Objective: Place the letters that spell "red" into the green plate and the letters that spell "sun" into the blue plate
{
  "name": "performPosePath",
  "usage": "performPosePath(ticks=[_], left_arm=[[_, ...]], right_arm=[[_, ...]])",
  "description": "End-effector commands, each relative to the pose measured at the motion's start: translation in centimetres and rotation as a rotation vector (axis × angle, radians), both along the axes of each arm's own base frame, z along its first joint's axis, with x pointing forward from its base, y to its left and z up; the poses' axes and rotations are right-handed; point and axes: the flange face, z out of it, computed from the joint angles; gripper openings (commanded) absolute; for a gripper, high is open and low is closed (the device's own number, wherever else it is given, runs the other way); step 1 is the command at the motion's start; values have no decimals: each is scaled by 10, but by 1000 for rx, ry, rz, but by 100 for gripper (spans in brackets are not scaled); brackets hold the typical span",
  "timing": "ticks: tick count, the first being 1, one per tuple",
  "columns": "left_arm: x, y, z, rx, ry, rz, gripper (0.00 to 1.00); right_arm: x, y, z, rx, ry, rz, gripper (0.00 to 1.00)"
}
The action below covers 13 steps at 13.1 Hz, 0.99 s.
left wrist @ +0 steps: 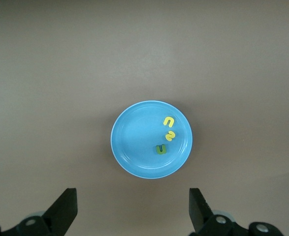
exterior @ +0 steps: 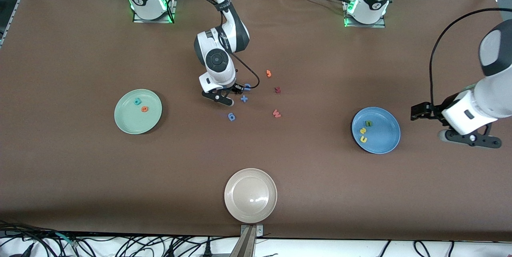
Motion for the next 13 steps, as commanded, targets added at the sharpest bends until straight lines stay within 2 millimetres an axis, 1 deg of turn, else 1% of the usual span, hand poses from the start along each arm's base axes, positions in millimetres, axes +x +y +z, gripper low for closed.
performPosePath(ticks=[1, 3, 4, 5, 6, 7, 8, 9, 10, 11, 12, 13], left_arm=[[-7, -5, 33, -16, -18, -6, 100], [-15, -19, 55, -10, -52, -27, 100], [-16, -23, 59, -12, -58, -34, 100], [-25, -30, 78, -7, -88, -35, 100], [-34, -52, 87, -9, -96, -56, 100], [-36, -46, 92, 4, -102, -36, 100], [-42, -54, 100, 11, -111, -34, 100], [-44, -50, 96, 1, -98, -11, 100], [-50, -49, 97, -23, -89, 6, 100], [-56, -50, 91, -30, -71, 19, 100], [-69, -51, 89, -16, -62, 19, 100], [-86, -53, 80, 0, -35, 15, 100]], right_arm=[[-2, 0, -7, -5, 8, -15, 42], [-3, -1, -8, -6, 11, -18, 36], [-2, -2, -8, -7, 10, -18, 30], [-2, -2, -8, -6, 11, -19, 26], [-2, -2, -8, -6, 11, -21, 21], [-2, -2, -8, -7, 10, -19, 18], [-1, -2, -8, -7, 9, -21, 14], [-2, -2, -8, -6, 11, -21, 10], [-1, -2, -8, -6, 10, -22, 5], [-2, -2, -8, -6, 11, -21, 2], [-1, -2, -7, -6, 9, -24, 2], [-1, -2, -5, -4, 8, -26, 2]])
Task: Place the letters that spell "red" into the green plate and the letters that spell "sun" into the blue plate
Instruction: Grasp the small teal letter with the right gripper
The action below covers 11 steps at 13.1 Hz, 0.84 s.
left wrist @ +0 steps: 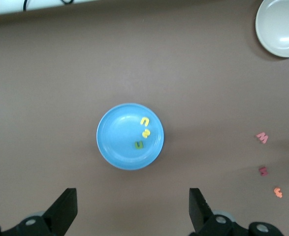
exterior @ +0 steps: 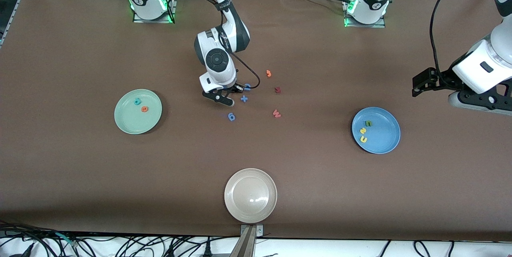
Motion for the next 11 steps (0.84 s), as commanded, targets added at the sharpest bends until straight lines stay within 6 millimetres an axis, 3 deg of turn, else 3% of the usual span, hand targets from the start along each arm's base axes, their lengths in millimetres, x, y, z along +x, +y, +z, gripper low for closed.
performPosePath(ticks=[1, 3, 6, 8, 11], left_arm=[[-50, -3, -21, 21, 57, -1, 100], [-63, -7, -22, -7, 42, 6, 100], [-62, -11, -22, -25, 26, 2, 100], [-62, -6, -22, -33, 26, 12, 100], [-65, 2, -15, -29, 15, 23, 100]], right_arm=[[1, -5, -3, -3, 6, -18, 2], [8, -9, 9, 4, 7, -20, 2], [30, -37, 43, 3, 50, -26, 2], [49, -67, 77, 17, 90, -10, 2], [77, -139, 119, 32, 165, 18, 2]])
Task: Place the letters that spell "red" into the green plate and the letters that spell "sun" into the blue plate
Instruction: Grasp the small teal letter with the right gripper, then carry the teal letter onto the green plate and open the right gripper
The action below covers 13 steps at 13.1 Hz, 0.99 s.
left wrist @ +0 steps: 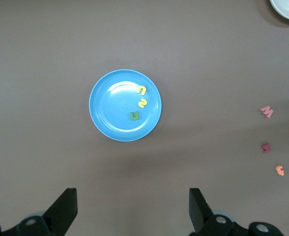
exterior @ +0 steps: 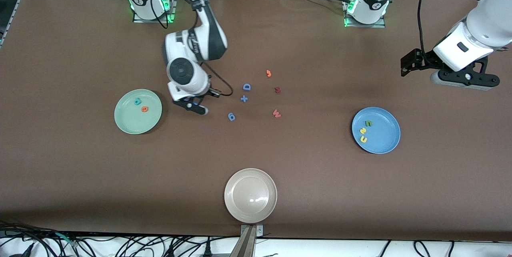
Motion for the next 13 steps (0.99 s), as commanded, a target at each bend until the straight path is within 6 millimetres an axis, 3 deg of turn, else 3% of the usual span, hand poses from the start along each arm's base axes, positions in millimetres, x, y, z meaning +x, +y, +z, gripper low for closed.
performPosePath(ticks=[1, 4, 7, 9, 12, 13], left_arm=[[-12, 4, 11, -26, -24, 4, 100], [-10, 5, 8, -23, 27, -2, 100], [-8, 1, 10, -16, 23, -11, 100], [-8, 4, 10, -15, 23, -8, 100], [-8, 5, 10, -15, 23, -5, 100], [-8, 7, 9, -15, 24, -2, 100]], right_arm=[[16, -57, 33, 43, 54, 40, 2], [37, -137, 50, 50, 50, 98, 3], [55, -219, 46, 70, 49, 130, 3], [65, -256, 26, 43, 32, 178, 4], [75, -288, -3, 14, -10, 244, 4], [76, -302, -22, 16, -13, 262, 4]])
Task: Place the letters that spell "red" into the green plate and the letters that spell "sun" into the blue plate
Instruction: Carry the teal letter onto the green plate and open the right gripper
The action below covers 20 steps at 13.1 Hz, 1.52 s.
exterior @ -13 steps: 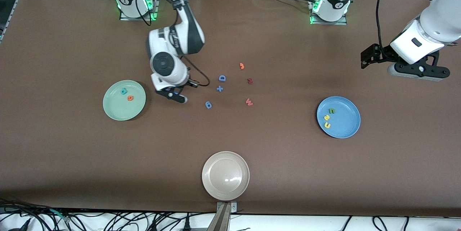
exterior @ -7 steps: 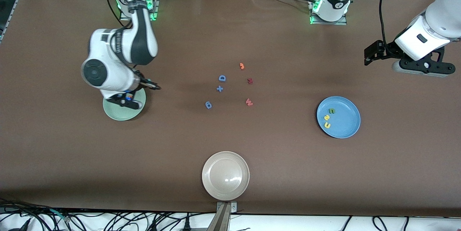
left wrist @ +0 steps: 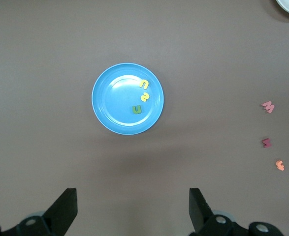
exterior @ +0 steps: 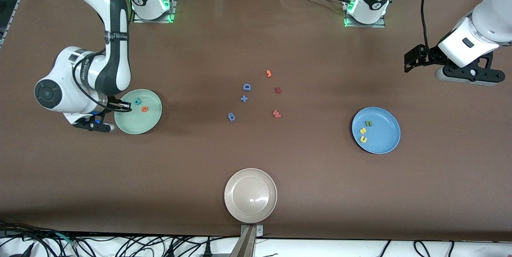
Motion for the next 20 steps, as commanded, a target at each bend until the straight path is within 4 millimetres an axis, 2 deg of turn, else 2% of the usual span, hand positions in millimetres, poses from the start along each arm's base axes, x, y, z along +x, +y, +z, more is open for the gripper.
performPosePath(ticks=[1, 3, 6, 7, 8, 9, 11, 13, 16, 19, 20], left_arm=[[-1, 9, 4, -18, 7, 2, 100], [0, 14, 4, -22, 8, -29, 100], [0, 13, 4, -22, 6, -37, 100], [0, 13, 4, -22, 6, -37, 100], [0, 13, 4, -22, 6, -37, 100], [0, 13, 4, -22, 6, -37, 100], [0, 13, 4, -22, 6, -37, 100], [0, 13, 4, -22, 6, -39, 100], [0, 13, 4, -22, 6, -37, 100], [0, 13, 4, -22, 6, -37, 100], [0, 13, 4, -22, 6, -37, 100]], right_arm=[[5, -22, -47, 26, -14, 53, 4], [4, -26, -77, 85, -10, 34, 4], [5, -27, -90, 90, -26, 31, 4], [5, -28, -90, 89, -23, 30, 13], [5, -26, -90, 92, -22, 30, 40], [5, -26, -90, 94, -19, 29, 61], [6, -21, -81, 108, -20, 22, 71], [5, -18, -53, 161, 5, 10, 75], [3, -29, 16, 192, 11, -16, 75], [8, -24, 101, 166, -26, 2, 90], [6, -22, 130, 157, -31, 4, 98]])
